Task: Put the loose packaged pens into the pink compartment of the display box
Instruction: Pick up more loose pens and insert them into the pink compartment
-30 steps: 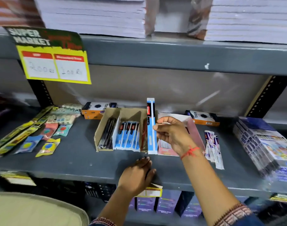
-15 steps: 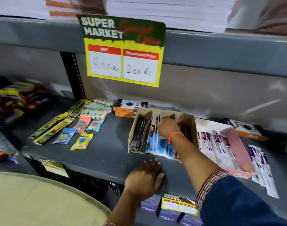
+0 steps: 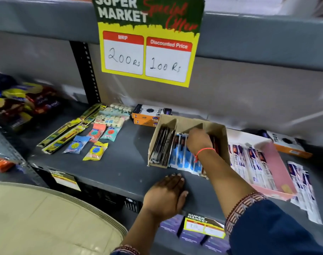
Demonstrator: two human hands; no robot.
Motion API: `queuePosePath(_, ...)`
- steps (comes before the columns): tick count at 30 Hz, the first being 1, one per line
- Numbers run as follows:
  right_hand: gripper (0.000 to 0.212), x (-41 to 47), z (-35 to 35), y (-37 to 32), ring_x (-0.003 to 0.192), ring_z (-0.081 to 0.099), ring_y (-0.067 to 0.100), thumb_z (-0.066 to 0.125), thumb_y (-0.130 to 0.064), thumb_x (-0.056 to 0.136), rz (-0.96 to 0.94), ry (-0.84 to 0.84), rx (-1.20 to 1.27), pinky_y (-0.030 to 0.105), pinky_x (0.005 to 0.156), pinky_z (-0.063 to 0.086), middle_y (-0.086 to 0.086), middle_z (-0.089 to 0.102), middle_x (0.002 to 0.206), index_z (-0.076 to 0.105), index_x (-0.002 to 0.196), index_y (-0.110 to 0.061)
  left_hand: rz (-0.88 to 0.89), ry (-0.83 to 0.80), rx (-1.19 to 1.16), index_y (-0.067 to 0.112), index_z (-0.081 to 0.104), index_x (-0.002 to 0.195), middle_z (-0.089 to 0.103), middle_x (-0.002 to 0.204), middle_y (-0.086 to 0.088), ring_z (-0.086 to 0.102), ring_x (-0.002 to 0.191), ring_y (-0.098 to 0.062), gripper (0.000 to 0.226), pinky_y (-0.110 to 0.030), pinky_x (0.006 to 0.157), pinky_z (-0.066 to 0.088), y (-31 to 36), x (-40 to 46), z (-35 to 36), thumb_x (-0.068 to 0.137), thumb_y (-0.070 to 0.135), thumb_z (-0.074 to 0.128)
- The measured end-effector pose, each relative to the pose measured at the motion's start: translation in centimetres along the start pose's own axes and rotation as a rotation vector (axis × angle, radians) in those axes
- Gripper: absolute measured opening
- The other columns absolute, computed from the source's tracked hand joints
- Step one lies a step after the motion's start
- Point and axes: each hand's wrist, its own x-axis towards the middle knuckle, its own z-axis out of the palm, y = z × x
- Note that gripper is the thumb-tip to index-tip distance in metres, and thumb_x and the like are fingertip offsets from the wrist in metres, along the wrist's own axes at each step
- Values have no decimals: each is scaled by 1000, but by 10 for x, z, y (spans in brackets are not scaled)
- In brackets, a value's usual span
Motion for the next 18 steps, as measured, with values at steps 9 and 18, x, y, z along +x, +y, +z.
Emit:
queuePosePath(9,27,-42,-45,87,102,63,44,43,-6,83,168,300,125,43,82,51,28,66,107,58,105,-1,7,-46,103,1,69,103,71,106,-15,67,96,-25,39,-40,80,54,22,7,10,75,27,62)
queuePosePath(18,31,-80,-60,216,108,60,43,45,-11,86,546,405,187,45,84,49,26,63,115,52,116,-5,280,-95,-27,2,68,107,69,111,-13,65,101,-23,42,-34,84,53,115,34,42,72,24,77)
